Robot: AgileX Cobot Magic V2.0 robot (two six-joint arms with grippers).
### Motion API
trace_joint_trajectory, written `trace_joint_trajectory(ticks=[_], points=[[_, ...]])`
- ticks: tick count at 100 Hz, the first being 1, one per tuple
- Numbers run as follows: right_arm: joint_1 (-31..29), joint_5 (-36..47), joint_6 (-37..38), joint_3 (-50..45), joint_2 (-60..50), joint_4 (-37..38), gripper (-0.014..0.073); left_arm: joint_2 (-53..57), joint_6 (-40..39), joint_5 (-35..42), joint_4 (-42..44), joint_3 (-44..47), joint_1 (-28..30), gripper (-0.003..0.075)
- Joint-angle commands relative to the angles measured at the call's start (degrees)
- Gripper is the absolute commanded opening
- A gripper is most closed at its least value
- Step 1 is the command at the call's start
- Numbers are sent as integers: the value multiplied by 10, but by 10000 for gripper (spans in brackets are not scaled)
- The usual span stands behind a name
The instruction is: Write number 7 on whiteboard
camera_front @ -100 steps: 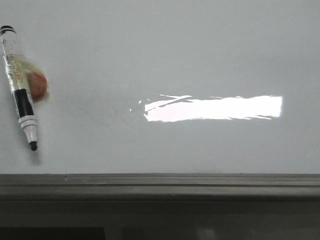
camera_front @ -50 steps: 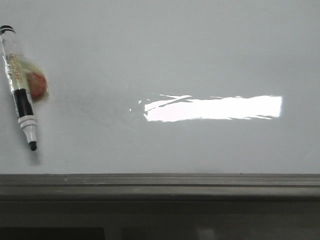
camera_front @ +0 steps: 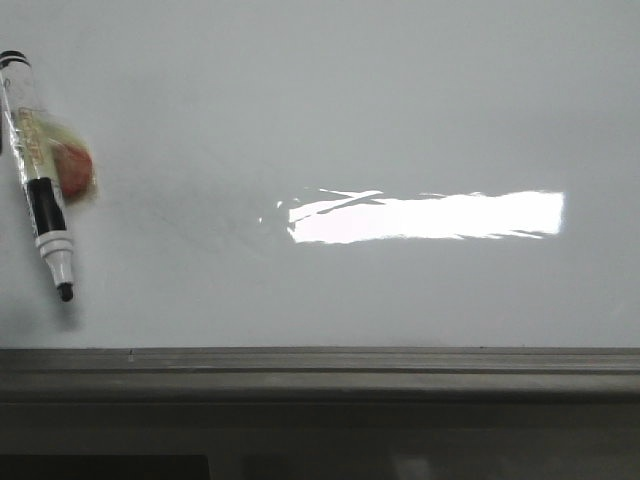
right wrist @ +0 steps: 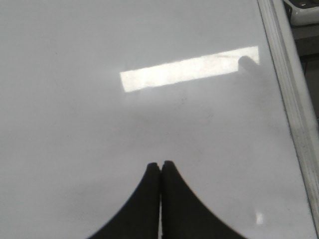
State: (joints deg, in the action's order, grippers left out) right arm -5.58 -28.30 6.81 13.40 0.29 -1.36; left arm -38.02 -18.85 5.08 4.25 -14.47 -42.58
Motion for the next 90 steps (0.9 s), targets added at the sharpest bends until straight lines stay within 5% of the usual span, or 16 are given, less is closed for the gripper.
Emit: trace_joint_trajectory(ticks=[1,66,78,90], points=[[-3,41,-5,19,12,1,-64,-23,-6,56,-13,-15,-5,449],[-3,41,-5,19,12,1,-64,-182,-6,141,-123,-15,-5,424],[-3,41,-5,19,12,1,-64,-203,-6,133,-156,-15,4,257],[-3,41,-5,19,12,1,-64,-222,-4,130,-158,-14,14,-18]])
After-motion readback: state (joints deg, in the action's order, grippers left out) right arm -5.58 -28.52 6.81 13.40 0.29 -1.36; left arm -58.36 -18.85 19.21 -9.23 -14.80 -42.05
